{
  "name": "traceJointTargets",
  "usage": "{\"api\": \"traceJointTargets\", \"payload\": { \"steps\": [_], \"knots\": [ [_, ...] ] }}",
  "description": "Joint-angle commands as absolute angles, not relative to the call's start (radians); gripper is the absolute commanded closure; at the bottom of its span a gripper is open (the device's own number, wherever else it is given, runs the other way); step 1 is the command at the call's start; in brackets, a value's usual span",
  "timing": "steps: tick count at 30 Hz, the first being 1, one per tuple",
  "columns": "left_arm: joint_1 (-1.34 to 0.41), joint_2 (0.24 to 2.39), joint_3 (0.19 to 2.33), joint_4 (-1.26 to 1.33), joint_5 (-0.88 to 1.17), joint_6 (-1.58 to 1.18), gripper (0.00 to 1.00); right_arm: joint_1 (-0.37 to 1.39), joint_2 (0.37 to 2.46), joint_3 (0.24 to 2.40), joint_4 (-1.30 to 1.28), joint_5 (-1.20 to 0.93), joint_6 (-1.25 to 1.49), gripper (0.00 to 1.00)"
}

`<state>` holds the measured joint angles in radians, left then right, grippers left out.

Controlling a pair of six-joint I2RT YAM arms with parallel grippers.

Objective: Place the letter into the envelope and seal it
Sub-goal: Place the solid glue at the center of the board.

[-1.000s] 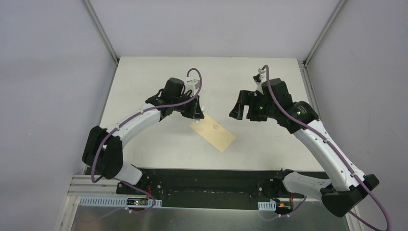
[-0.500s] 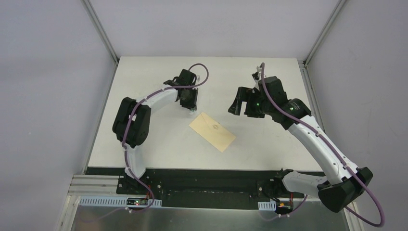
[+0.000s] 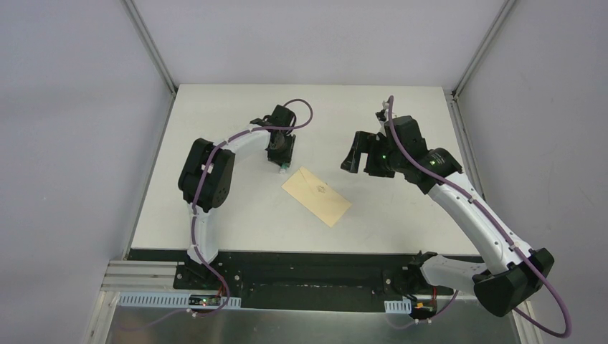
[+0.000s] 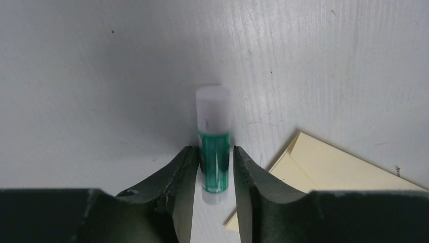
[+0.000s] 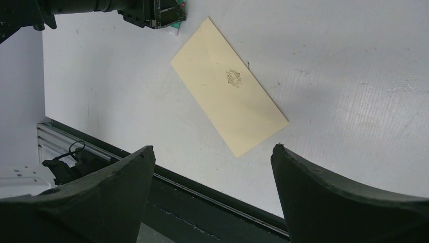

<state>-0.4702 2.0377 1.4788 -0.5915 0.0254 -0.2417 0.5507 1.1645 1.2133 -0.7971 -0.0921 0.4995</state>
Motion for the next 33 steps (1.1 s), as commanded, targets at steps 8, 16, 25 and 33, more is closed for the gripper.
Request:
{"api": "traceJointTargets", "payload": {
  "steps": [8,16,25,33],
  "knots": [
    [-0.468,2.036,1.487,-0.582,0.005,-0.237,0.6,0.543,1.127,1.208,-0.756,-0.098,0.52,0.12],
    [-0.468,2.033,1.498,-0.578,0.005,-0.235,0.58,0.542,1.125,1.21,-0.758,-0.097,0.522,0.12],
    [-0.468,2.026,1.524,-0.588,0.005,-0.224,0.52,0.543,1.118,1.211,-0.766,-0.091,0.524,0.12],
    [-0.468,1.984,1.56,-0.597,0.005,-0.217,0.47,0.543,1.113,1.225,-0.778,-0.082,0.523,0.1]
  ]
}}
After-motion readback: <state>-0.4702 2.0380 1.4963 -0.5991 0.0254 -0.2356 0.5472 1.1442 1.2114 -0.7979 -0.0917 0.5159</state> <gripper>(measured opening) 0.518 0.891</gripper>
